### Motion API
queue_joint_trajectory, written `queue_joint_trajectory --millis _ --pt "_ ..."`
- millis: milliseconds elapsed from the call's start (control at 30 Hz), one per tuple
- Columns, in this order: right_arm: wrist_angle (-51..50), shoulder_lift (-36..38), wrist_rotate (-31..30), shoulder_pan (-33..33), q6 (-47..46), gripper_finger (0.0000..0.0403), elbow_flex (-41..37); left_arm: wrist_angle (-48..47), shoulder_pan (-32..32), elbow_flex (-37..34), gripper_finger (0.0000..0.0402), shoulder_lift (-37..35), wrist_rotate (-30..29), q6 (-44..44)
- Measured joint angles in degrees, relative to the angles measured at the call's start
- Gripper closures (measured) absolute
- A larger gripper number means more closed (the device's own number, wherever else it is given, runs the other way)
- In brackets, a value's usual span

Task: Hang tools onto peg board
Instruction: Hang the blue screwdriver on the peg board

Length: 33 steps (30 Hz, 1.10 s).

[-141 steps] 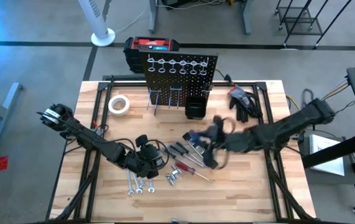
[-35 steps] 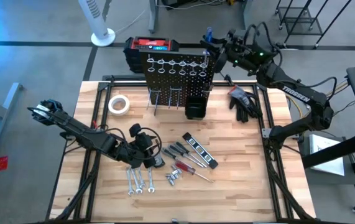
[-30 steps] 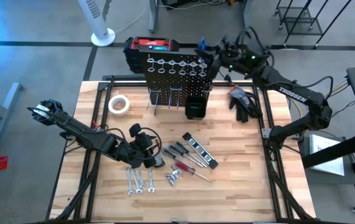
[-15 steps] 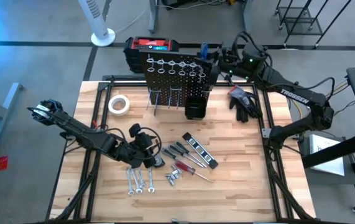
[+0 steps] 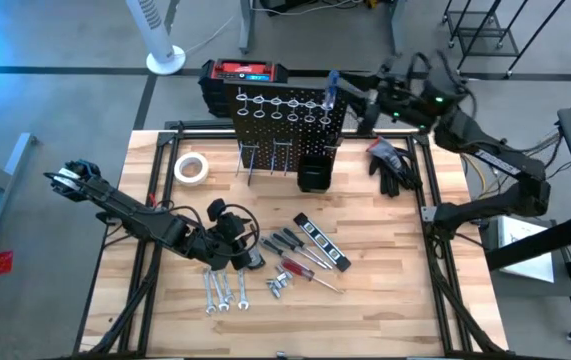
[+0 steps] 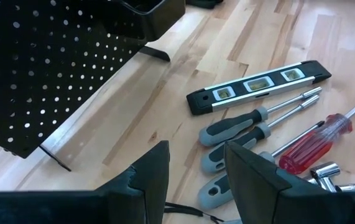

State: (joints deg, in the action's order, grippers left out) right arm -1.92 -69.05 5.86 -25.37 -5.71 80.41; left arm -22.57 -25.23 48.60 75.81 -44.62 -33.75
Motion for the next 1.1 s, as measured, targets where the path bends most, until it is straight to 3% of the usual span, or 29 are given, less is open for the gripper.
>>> queue_joint_trajectory --millis 267,467,567,667,800,1100 --pt "-2.64 7.31 -5.84 4.38 2.27 0.0213 -6.37 0.03 0.07 0.00 0.0258 0.00 -0.20 -0.30" --pt "-4.04 12.59 -6.33 9.46 -0.80 0.0213 -14.12 -0.04 -0.11 0.00 0.0258 0.00 -0.28 -1.26" --pt "-3.90 15.43 -10.32 13.78 -2.78 0.0213 -20.29 -0.21 -0.11 0.00 0.0258 0.00 -0.19 -1.29" --pt "-3.25 17.90 -18.22 18.47 -3.53 0.0213 -26.55 -0.24 -0.11 0.00 0.0258 0.00 0.02 -1.29" --pt "1.81 18.70 -27.59 21.80 -1.91 0.0215 -32.36 -0.12 0.22 0.00 0.0258 0.00 0.03 -0.75" --pt "14.90 13.82 -31.51 21.43 8.05 0.0270 -33.58 2.06 0.56 0.42 0.0258 -0.03 0.15 -0.29"
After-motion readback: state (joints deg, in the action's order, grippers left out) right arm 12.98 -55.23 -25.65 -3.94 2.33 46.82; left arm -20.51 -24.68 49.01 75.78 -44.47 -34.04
